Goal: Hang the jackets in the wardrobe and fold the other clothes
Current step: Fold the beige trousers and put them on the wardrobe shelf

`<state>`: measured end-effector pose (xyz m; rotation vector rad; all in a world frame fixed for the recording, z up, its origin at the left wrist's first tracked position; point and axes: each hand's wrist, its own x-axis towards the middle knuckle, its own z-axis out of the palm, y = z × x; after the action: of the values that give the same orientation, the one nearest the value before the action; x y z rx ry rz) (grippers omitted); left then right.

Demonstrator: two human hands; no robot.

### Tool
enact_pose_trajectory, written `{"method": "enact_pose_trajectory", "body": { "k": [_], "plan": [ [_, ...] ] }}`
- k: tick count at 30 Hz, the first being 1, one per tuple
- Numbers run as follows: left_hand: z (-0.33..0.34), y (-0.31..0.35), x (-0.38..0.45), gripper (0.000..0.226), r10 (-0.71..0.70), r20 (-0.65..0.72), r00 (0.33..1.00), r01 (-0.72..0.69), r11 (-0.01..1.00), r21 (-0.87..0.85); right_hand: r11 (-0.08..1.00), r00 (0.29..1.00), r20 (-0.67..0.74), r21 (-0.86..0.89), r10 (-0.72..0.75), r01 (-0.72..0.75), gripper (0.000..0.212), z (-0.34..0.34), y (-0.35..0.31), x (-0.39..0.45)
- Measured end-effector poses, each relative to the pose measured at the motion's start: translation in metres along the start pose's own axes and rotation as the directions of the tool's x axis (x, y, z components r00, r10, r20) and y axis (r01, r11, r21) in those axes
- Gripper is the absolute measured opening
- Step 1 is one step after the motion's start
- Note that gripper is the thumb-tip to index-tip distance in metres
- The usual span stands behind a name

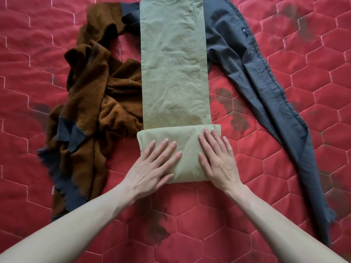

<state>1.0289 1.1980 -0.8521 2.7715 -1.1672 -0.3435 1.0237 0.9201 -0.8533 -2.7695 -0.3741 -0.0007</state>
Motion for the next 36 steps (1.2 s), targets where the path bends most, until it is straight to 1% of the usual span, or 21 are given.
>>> {"method": "enact_pose_trajectory", "body": {
  "k": [4,8,11,13,15,16,18,19,21,23,24,26,27,29,31,33,35,36],
  "plan": [
    [0.005,-0.004,0.003,0.075,-0.026,0.017,0.999,0.026,1.0,0.0,0.994,0.989,0.119,0.048,0.09,-0.096,0.063,0.007,0.007,0.003],
    [0.005,-0.007,0.008,0.081,-0.024,0.079,0.997,0.029,0.997,-0.066,0.974,0.959,0.227,0.112,0.168,-0.197,0.07,0.013,0.012,0.011],
    [0.001,-0.009,0.01,0.095,-0.01,0.137,0.99,0.021,0.997,-0.079,0.977,0.942,0.294,0.086,0.163,-0.196,0.072,0.01,0.016,0.016],
    [-0.003,-0.002,0.012,0.112,-0.022,0.174,0.984,0.025,1.0,-0.011,0.982,0.936,0.324,0.077,0.139,-0.172,0.073,0.006,0.018,0.017],
    [-0.007,0.014,0.016,0.124,-0.088,0.217,0.972,0.077,0.995,0.058,0.986,0.938,0.326,0.076,0.116,-0.148,0.074,0.001,0.02,0.017],
    [-0.009,0.024,0.02,0.127,-0.135,0.246,0.96,0.12,0.99,0.074,0.989,0.943,0.314,0.064,0.108,-0.135,0.076,-0.001,0.02,0.017],
    [-0.008,0.042,0.027,0.121,-0.231,0.279,0.932,0.207,0.972,0.114,0.996,0.96,0.268,0.019,0.077,-0.086,0.08,-0.005,0.017,0.016],
    [-0.006,0.048,0.031,0.112,-0.265,0.295,0.918,0.238,0.963,0.125,0.999,0.97,0.241,0.001,0.038,-0.039,0.082,-0.008,0.015,0.015],
    [-0.002,0.055,0.038,0.094,-0.299,0.297,0.907,0.277,0.954,0.112,0.995,0.975,0.202,-0.023,-0.094,0.1,0.086,-0.011,0.009,0.011],
    [-0.004,0.058,0.039,0.098,-0.319,0.329,0.889,0.309,0.947,0.085,0.975,0.955,0.213,-0.031,-0.207,0.218,0.09,-0.013,0.004,0.002],
    [-0.007,0.059,0.039,0.102,-0.333,0.315,0.889,0.323,0.943,0.083,0.966,0.943,0.227,-0.035,-0.242,0.256,0.094,-0.012,0.003,-0.003],
    [-0.013,0.057,0.035,0.103,-0.291,0.303,0.907,0.282,0.956,0.076,0.946,0.919,0.27,-0.073,-0.286,0.316,0.099,-0.012,0.004,-0.013],
    [-0.019,0.053,0.033,0.102,-0.264,0.296,0.918,0.261,0.964,0.052,0.938,0.909,0.296,-0.097,-0.293,0.334,0.102,-0.013,0.006,-0.017],
    [-0.027,0.044,0.03,0.103,-0.201,0.229,0.952,0.203,0.979,0.016,0.935,0.904,0.324,-0.127,-0.278,0.332,0.104,-0.014,0.012,-0.02],
    [-0.027,0.034,0.025,0.101,-0.148,0.225,0.963,0.156,0.988,-0.016,0.945,0.922,0.3,-0.138,-0.244,0.295,0.096,-0.016,0.016,-0.022],
    [-0.026,0.026,0.017,0.089,-0.129,0.239,0.962,0.131,0.991,0.006,0.955,0.939,0.248,-0.115,-0.239,0.274,0.08,-0.019,0.018,-0.023],
    [-0.026,0.022,0.006,0.068,-0.146,0.198,0.969,0.132,0.988,0.08,0.961,0.947,0.202,-0.067,-0.249,0.267,0.072,-0.023,0.016,-0.022],
    [-0.026,0.021,0.0,0.065,-0.159,0.191,0.969,0.143,0.985,0.093,0.963,0.949,0.185,-0.041,-0.255,0.267,0.069,-0.026,0.014,-0.021]
  ]
}}
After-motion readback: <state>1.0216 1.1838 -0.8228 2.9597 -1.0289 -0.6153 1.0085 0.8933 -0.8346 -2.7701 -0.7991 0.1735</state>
